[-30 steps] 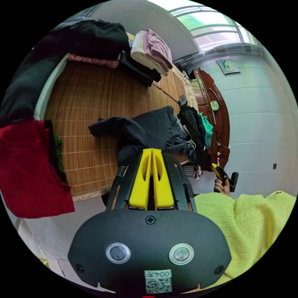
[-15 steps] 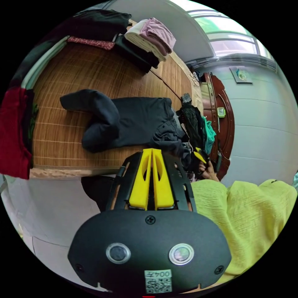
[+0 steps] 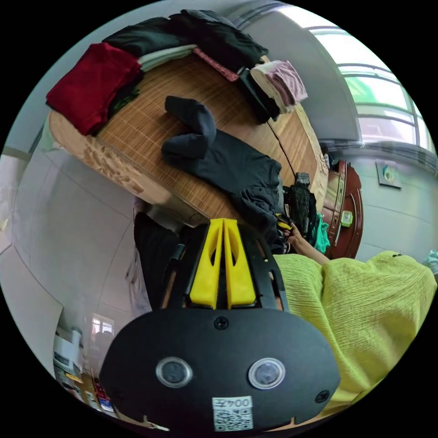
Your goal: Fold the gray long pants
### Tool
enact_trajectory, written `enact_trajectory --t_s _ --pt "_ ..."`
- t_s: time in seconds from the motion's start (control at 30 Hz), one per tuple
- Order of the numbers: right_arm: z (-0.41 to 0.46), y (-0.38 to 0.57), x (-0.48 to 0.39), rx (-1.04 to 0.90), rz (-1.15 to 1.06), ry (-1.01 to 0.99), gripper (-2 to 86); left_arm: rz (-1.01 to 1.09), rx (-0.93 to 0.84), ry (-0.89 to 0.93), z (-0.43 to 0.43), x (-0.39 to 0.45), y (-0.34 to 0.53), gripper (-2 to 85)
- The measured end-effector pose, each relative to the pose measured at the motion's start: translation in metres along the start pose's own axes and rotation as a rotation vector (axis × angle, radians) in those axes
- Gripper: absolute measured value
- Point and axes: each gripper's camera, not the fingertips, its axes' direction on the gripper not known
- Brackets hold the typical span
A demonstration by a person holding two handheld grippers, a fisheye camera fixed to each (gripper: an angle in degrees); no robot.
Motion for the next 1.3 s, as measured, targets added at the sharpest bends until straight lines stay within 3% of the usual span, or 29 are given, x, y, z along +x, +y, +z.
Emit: enact_trajectory --t_s 0.17,0.3,0.4,0.53,0.73,0.8,0.9,1.1,1.3 --pt "-0.009 -0.027 0.019 -0.076 0.099 -0.016 7.5 0.014 0.028 0.005 0.029 -0.024 0.013 0.7" --pt "-0.084 -0.007 0.012 0.175 0.009 -0.184 4.5 0.054 0.047 0.096 0.067 -0.053 0.010 0.9" --pt "-0.153 0.035 -0.022 0.410 -0.179 -0.264 4.2 0.163 0.064 0.183 0.093 -0.070 0.004 1.5" --pt "-0.263 0.105 -0.080 0.664 -0.635 -0.452 4.1 0.353 0.059 0.231 0.122 -0.083 -0.013 3.6" --pt "-0.398 0.207 -0.138 0.812 -1.196 -0.718 4.2 0.740 0.094 0.171 0.137 -0.081 -0.036 9.8" --pt "-0.426 0.228 -0.138 0.855 -1.257 -0.803 4.2 0.850 0.158 0.180 0.129 -0.085 -0.033 11.9" --pt "-0.455 0.251 -0.125 0.941 -1.241 -1.000 4.0 0.939 0.242 0.209 0.122 -0.100 -0.023 13.9" --pt "-0.453 0.269 -0.080 1.009 -1.161 -1.514 4.0 1.038 0.249 0.304 0.149 -0.140 -0.001 17.0" --pt "-0.437 0.301 -0.084 0.975 -1.166 -1.601 4.0 1.114 0.160 0.373 0.204 -0.173 0.013 19.2"
